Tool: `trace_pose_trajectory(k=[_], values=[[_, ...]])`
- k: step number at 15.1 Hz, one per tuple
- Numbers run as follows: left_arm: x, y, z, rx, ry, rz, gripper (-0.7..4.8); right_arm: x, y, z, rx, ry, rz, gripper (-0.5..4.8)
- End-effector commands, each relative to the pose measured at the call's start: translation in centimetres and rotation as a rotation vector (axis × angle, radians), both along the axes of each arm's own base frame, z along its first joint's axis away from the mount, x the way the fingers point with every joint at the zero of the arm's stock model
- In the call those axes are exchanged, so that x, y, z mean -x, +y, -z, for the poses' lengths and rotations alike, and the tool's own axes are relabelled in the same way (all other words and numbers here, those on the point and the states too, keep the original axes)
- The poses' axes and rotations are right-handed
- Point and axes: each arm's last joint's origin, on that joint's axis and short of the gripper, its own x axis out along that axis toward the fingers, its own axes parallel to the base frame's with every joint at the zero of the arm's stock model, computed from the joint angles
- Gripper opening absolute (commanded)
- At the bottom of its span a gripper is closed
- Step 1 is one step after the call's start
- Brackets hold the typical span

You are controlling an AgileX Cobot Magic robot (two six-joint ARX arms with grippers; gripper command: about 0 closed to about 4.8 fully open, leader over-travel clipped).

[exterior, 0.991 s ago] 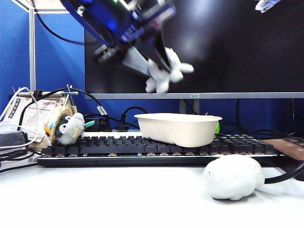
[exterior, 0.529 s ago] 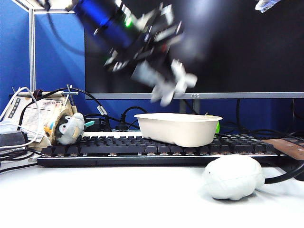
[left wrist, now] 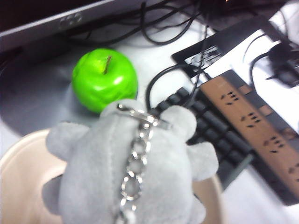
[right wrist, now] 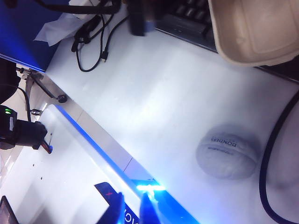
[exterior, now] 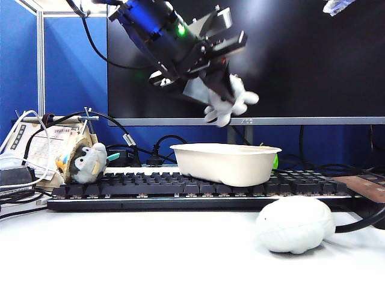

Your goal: Identity fluffy octopus among items on the table, put them into the paper lunch box.

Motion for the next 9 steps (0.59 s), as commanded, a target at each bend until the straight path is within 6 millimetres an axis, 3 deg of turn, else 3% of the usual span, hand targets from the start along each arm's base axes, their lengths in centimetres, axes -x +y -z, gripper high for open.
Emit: trace_pose_trajectory(k=[1, 4, 9], values=[[-0.3, 0.6, 0.6, -0.103, -0.006, -0.045, 1.74, 0.0, 0.0, -0.2, -0.005, -0.022, -0.005, 0.54], [-0.4, 0.6, 0.9, -0.112, 0.004, -0.038, 1.74, 0.0, 0.0, -0.2, -0.005, -0.023, -0.006, 0.54], [-0.9, 0.0, 3.6, -0.178, 0.073, -0.023, 1.74, 0.0, 0.0, -0.2, -0.006, -0.023, -0.006, 0.54]])
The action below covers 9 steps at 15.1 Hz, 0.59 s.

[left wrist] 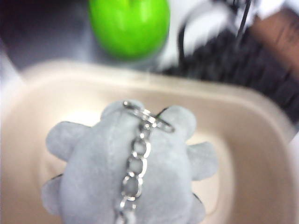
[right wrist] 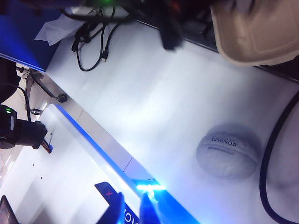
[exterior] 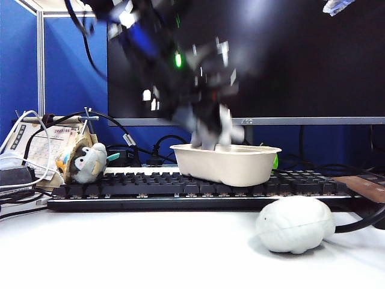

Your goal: Identity fluffy octopus among items on the table, put them into the paper lunch box.

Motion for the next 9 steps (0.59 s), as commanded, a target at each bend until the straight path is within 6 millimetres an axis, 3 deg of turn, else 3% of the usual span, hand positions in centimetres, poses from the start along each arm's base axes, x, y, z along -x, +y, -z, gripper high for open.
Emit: trace_pose_trajectory(k=[1, 9], values=[[-0.1, -0.25, -0.01, 0.011, -0.013, 0.009, 1.74, 0.01, 0.02, -0.24, -0.006, -0.023, -0.007, 0.54], [-0.25, -0.4, -0.46, 0.032, -0.026, 0.017, 1.86, -0.37, -0.17, -0.21, 0.078, -0.073, 0.066, 0.54]])
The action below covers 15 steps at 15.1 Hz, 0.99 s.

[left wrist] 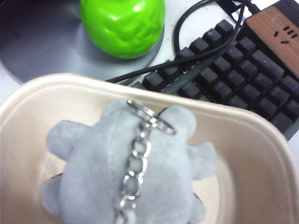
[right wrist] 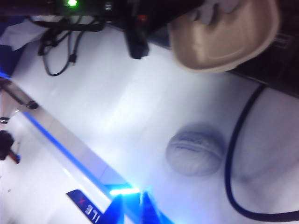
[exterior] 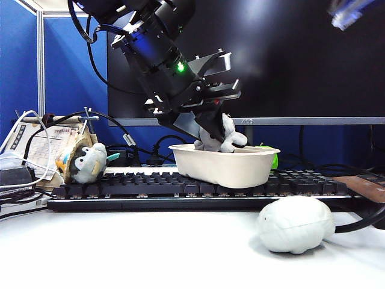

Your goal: Identity fluffy octopus among items on the table, put them into the paper lunch box.

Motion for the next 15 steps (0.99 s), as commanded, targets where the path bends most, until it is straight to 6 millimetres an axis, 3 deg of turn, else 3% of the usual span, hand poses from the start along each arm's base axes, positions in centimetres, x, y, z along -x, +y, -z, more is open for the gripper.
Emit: trace_pose_trajectory(k=[1, 6, 8, 15], values=[[-0.05, -0.15, -0.6, 0.017, -0.024, 0.005, 1.87, -0.3, 0.1, -0.47, -0.015, -0.063, -0.005, 0.54], [-0.01, -0.13, -0.54, 0.015, -0.016, 0.003, 1.89, -0.95, 0.29, -1.1, -0.043, -0.159, -0.005, 0.54], [0.0, -0.11, -0.51, 0.012, -0.012, 0.002, 2.74, -0.95, 0.29, -1.09, -0.043, -0.158, -0.005, 0.54], [0.0, -0.12, -0.52, 0.013, -0.013, 0.003, 2.78, -0.94, 0.3, -1.09, -0.043, -0.158, -0.005, 0.54]])
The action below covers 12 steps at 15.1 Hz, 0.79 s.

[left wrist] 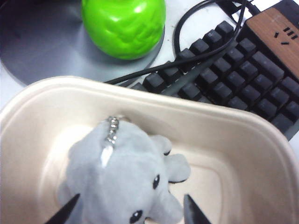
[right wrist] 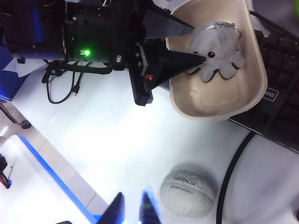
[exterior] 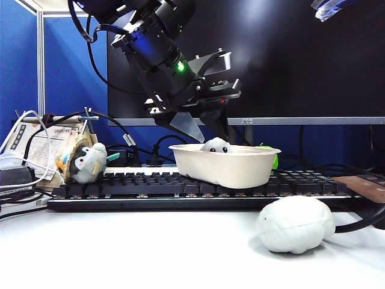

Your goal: Identity fluffy octopus among items on the table, put them into the paper lunch box.

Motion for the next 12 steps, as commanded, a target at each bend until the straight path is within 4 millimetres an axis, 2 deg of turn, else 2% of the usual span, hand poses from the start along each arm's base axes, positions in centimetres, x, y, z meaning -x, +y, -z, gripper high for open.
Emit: trace_pose_trajectory(k=[1, 12], values=[[0.02, -0.11, -0.44, 0.012, -0.012, 0.003, 2.78, 0.02, 0.02, -0.24, -0.005, -0.019, -0.005, 0.54], [0.59, -0.55, -0.42, 0.043, 0.036, -0.019, 2.78, -0.3, 0.1, -0.55, -0.005, -0.086, -0.023, 0.54]])
